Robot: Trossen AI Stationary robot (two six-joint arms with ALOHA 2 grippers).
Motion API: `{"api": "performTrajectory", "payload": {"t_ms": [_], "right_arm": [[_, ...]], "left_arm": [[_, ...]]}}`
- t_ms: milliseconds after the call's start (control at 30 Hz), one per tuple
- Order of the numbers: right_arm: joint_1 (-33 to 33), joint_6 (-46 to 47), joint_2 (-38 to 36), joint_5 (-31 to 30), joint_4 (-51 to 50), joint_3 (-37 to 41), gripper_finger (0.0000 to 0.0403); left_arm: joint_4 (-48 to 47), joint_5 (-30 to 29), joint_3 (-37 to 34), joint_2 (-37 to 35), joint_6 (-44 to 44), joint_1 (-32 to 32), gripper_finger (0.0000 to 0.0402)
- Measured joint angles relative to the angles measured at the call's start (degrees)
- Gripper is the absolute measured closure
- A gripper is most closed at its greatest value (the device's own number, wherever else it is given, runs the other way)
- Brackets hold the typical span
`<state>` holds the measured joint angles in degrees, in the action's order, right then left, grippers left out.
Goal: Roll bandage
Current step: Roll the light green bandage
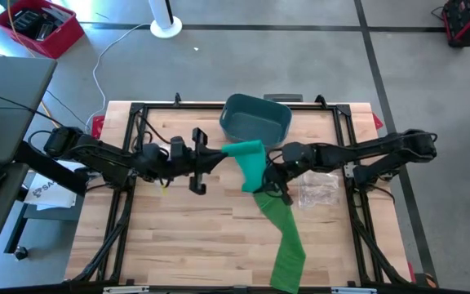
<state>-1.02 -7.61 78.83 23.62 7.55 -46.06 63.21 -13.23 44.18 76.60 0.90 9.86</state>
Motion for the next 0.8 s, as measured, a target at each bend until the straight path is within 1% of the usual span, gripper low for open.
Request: {"api": "performTrajectory", "payload": {"t_ms": [100,167,200,300,400,533,633,733,800], "right_arm": [[0.69,0.08,-0.02,-0.04,-1.42,0.0,0.0403],[0.54,0.99,-0.02,0.08,-2.16,0.0,0.0403],[0.2,1.67,-0.02,0.47,-2.16,0.0,0.0403],[-1.54,3.31,-0.02,2.45,-2.2,0.0,0.0403],[-4.07,3.72,-0.02,4.83,-2.19,0.0,0.0403],[-7.22,3.75,-0.07,5.38,-1.99,0.0,0.0403],[-8.4,3.75,-0.43,5.4,0.15,0.0,0.0403],[-8.46,4.13,-1.77,5.24,3.07,0.0,0.0403],[-8.01,5.24,-3.3,3.42,5.56,0.0,0.0403]], "left_arm": [[3.33,3.89,0.0,-0.01,-1.32,-0.06,0.0401],[4.01,3.93,0.0,-0.02,-0.37,-0.03,0.0401],[3.89,3.05,0.0,-0.02,0.62,-0.06,0.0401],[2.16,-2.57,0.0,-0.02,5.03,-0.18,0.0401],[-2.37,-10.75,0.0,0.0,10.59,-0.47,0.0401],[-10.39,-21.52,0.0,-0.02,16.28,-1.61,0.0401],[-15.88,-24.28,0.0,0.0,17.71,-3.13,0.0401],[-20.65,-24.58,0.0,-0.02,17.38,-4.44,0.0401],[-23.39,-24.51,0.0,-0.02,17.36,-4.71,0.0401]]}}
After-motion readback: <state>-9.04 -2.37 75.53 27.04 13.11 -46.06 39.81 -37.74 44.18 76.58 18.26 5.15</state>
